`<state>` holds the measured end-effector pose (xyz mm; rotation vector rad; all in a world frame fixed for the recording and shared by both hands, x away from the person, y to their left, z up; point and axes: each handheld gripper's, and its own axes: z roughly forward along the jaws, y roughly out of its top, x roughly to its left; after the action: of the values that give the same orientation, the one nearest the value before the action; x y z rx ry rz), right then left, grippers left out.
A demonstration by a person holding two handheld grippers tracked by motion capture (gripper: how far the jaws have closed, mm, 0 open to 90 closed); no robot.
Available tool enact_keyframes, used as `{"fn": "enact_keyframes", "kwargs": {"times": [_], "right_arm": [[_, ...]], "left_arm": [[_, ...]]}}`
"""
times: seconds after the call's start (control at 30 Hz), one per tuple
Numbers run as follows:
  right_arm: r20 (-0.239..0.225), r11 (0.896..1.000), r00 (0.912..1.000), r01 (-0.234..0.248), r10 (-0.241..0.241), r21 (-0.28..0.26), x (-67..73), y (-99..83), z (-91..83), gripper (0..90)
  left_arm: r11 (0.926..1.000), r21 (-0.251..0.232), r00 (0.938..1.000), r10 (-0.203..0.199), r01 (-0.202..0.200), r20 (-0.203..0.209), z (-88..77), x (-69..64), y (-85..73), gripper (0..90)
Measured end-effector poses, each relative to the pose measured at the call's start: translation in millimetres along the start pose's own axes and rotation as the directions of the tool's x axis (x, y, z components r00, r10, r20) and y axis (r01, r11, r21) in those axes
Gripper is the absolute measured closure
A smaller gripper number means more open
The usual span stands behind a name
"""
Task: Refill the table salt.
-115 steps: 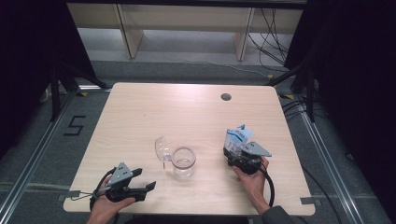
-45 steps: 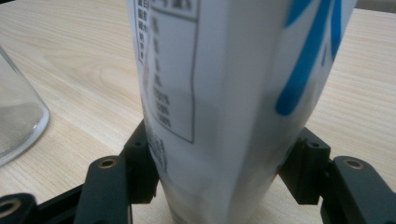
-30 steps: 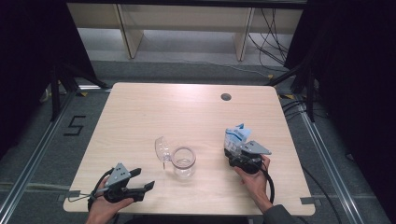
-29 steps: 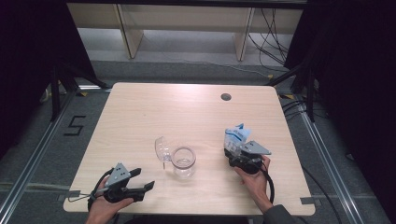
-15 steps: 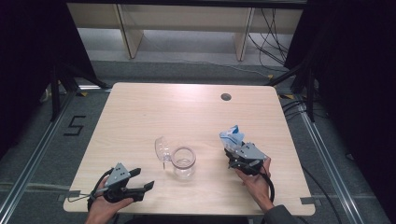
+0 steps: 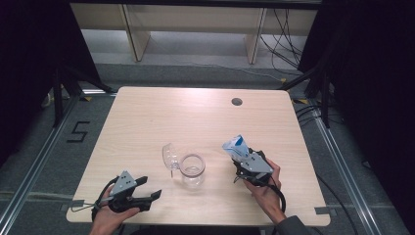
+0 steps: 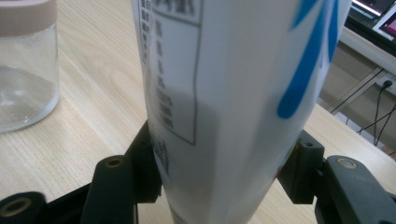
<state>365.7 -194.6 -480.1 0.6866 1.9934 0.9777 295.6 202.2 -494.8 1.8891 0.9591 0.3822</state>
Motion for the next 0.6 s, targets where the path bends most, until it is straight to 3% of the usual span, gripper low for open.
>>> {"fn": "enact_keyframes", "kwargs": {"times": [0.2,0.23,0.27,0.53,0.6], "right_arm": [[0.026,0.998,0.9978,0.061,-0.061,-0.004,4.5,5.1,-0.6,44.4],[0.029,0.998,0.9975,0.065,-0.065,0.000,5.8,5.4,-0.4,44.3],[0.035,0.995,0.9943,0.101,-0.101,-0.006,8.1,7.3,-0.4,44.4],[0.048,0.990,0.9886,0.143,-0.143,-0.006,14.7,11.8,0.2,44.5],[0.073,0.982,0.9800,0.186,-0.185,-0.013,16.7,14.7,-0.1,44.7]], "left_arm": [[1.0000,0.003,0.9999,0.006,-0.006,0.008,0.5,0.7,-0.2,26.9],[0.9999,0.002,0.9999,-0.010,0.010,0.006,0.9,-0.1,-0.6,26.9],[1.0000,0.003,0.9999,-0.009,0.009,0.007,0.9,0.0,-0.5,26.9],[1.0000,0.003,1.0000,0.002,-0.002,-0.001,0.0,0.3,-0.2,26.9],[1.0000,0.001,1.0000,0.003,-0.003,0.000,-0.1,0.5,-0.1,26.9]]}}
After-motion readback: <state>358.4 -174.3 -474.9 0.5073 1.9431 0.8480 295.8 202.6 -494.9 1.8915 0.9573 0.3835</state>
